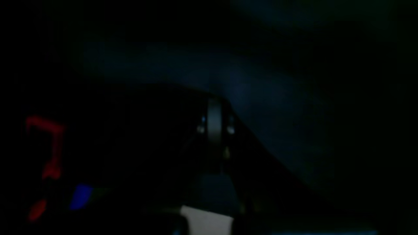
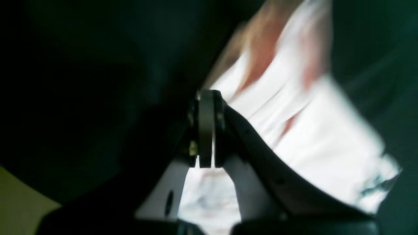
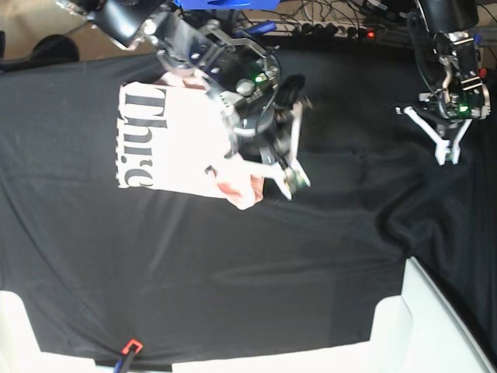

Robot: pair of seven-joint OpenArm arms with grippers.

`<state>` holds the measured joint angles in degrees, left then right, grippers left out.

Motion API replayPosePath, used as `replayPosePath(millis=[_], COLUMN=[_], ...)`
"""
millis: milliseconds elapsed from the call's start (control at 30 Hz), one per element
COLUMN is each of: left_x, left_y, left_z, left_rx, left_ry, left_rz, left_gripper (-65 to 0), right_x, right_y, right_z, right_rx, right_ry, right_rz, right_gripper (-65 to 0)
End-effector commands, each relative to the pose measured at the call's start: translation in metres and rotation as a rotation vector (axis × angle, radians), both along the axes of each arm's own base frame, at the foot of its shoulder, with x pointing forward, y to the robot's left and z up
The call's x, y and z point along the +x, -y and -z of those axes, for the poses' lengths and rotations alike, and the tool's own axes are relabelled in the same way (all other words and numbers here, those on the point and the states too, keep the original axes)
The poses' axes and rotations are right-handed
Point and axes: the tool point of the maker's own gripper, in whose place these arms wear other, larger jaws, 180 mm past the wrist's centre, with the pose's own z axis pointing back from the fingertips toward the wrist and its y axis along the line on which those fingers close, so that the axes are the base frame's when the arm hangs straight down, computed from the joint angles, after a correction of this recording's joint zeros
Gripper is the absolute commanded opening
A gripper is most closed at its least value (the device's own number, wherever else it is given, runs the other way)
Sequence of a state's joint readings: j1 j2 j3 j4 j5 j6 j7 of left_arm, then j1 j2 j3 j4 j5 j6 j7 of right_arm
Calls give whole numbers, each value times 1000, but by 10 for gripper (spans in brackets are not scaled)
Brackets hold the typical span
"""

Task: Fold the T-shirt properly
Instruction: 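Hold the bundle with the right gripper and move the left gripper toward it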

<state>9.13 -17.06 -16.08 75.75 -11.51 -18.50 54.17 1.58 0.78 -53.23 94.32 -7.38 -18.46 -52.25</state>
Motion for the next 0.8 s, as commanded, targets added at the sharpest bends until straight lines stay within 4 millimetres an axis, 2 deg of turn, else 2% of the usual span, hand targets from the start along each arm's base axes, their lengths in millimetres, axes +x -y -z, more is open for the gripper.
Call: replayPosePath(millis=[0,67,167,267,333,467,600,767], left_x=[13,19,28,35,40,48,47,46], left_y=[5,25,57,74,82,90,92,96], left_z=[-12,-19,-30,-38,-41,-46,-36,-35], left_rx=[-10,-70,-209,-344,-445,-607,-667,-679], left_ry=[51,61,52,43,54,99,44,44], left_rz=[42,108,194,238,249,245,207,212], left_gripper=[-648,-583,-410,-326,-317,-314,-314,-316], right_x=[17,33,55,60,59,53,47,40], right_y=[7,33,89,115,130,146,151,150], right_z=[-22,-26,-21,-17,-13,-5,0,5], right_rx=[31,32,7,-28,-58,-75,-69,-70], right_ry=[59,55,51,56,57,50,57,44], right_rz=[35,126,282,322,333,359,370,366], right_gripper=[-649,-649,-647,-647,-647,-647,-647,-647])
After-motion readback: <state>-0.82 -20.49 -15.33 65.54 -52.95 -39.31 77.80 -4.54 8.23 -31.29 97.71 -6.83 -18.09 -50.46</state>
